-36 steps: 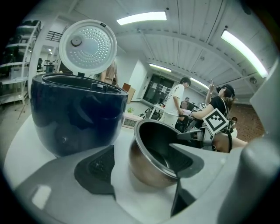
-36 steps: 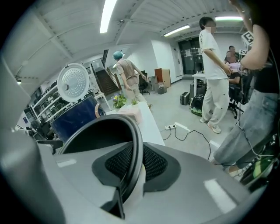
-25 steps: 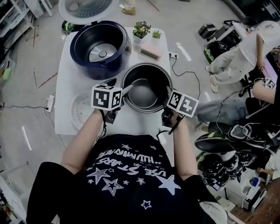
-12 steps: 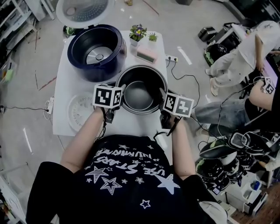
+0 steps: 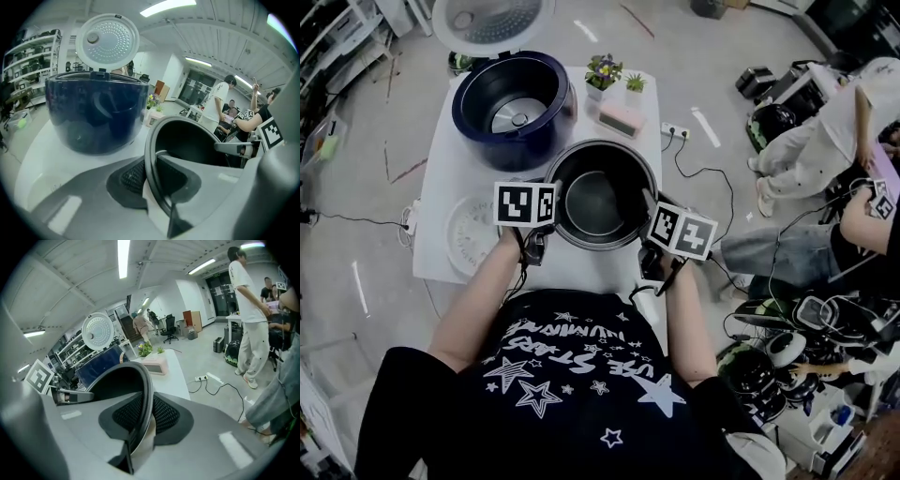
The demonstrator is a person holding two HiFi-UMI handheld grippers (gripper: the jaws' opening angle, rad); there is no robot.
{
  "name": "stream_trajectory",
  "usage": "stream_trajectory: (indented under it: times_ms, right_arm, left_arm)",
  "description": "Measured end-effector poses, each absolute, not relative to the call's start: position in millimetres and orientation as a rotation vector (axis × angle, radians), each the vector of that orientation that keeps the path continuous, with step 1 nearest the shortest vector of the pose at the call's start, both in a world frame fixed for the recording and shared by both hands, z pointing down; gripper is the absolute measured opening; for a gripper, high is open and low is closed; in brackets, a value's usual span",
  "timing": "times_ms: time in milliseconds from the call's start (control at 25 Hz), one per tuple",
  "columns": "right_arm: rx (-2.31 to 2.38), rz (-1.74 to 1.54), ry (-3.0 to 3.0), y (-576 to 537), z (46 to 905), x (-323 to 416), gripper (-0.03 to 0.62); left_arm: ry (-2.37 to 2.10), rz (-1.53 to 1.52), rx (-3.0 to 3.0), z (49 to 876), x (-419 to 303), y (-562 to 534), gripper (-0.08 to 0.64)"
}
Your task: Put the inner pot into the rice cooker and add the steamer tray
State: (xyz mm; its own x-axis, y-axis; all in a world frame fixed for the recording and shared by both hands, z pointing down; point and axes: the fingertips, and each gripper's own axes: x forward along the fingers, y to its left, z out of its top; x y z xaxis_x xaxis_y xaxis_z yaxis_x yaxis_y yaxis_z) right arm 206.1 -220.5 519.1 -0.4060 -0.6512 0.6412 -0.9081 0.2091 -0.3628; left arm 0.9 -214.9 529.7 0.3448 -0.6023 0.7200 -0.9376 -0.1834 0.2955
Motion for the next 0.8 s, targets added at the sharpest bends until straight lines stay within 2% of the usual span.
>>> stream_trajectory:
  times_ms: [800]
  right_arm:
    - [1.32,0.656,-2.508,-240,385,190,0.081]
  left_arm:
    - [-1.565,0.305,1.896,422,-9,-201,0.058]
